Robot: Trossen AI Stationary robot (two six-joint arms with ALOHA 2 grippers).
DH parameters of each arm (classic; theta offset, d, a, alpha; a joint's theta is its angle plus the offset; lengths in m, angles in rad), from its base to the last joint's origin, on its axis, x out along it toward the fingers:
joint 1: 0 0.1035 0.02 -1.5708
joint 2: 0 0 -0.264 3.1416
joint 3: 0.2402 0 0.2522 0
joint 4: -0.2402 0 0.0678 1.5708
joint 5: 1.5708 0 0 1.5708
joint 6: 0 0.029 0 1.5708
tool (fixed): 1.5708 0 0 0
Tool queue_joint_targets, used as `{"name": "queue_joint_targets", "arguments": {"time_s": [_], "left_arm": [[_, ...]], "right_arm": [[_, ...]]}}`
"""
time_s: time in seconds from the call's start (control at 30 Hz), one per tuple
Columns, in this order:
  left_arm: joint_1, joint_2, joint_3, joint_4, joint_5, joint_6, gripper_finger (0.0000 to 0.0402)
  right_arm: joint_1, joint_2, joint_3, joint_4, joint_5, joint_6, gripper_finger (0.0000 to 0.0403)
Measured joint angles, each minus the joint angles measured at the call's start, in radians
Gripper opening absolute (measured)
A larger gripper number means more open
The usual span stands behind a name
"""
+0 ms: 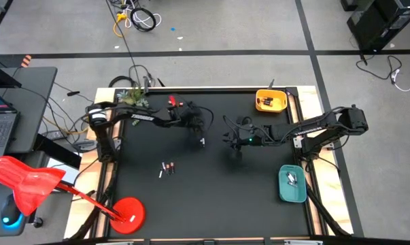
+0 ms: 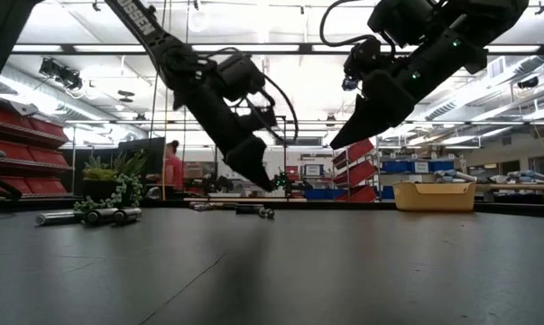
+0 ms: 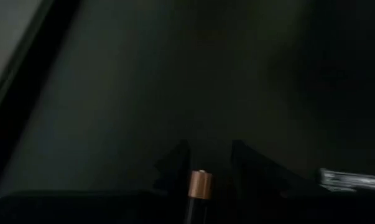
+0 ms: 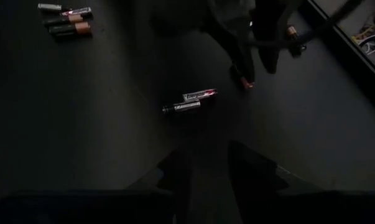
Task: Sort batteries
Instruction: Put the black battery into the yellow bin
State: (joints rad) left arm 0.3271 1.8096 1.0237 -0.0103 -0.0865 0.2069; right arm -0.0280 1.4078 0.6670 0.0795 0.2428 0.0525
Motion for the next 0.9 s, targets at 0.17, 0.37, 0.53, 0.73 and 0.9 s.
{"name": "queue_joint_targets", "arguments": {"time_s": [0.17,0.37,0.53,0.73,0.9], "left_arm": [[0.02,-0.057,-0.017,-0.048,0.008,0.028,0.0122],[0.081,-0.066,-0.119,0.07,0.079,0.03,0.0122],[0.114,-0.03,-0.166,0.173,0.136,0.05,0.0122],[0.148,0.06,-0.167,0.183,0.212,0.019,0.0122],[0.138,0.085,-0.165,0.172,0.207,-0.01,0.0079]], "right_arm": [[0.009,0.0,0.0,0.003,0.0,0.005,0.0112],[0.037,0.0,0.0,0.023,0.0,0.008,0.0112],[0.047,0.0,0.0,0.043,0.007,0.008,0.0112],[0.047,0.0,0.0,0.049,0.01,0.009,0.0112],[0.047,0.0,0.0,0.05,0.01,0.01,0.0112]]}}
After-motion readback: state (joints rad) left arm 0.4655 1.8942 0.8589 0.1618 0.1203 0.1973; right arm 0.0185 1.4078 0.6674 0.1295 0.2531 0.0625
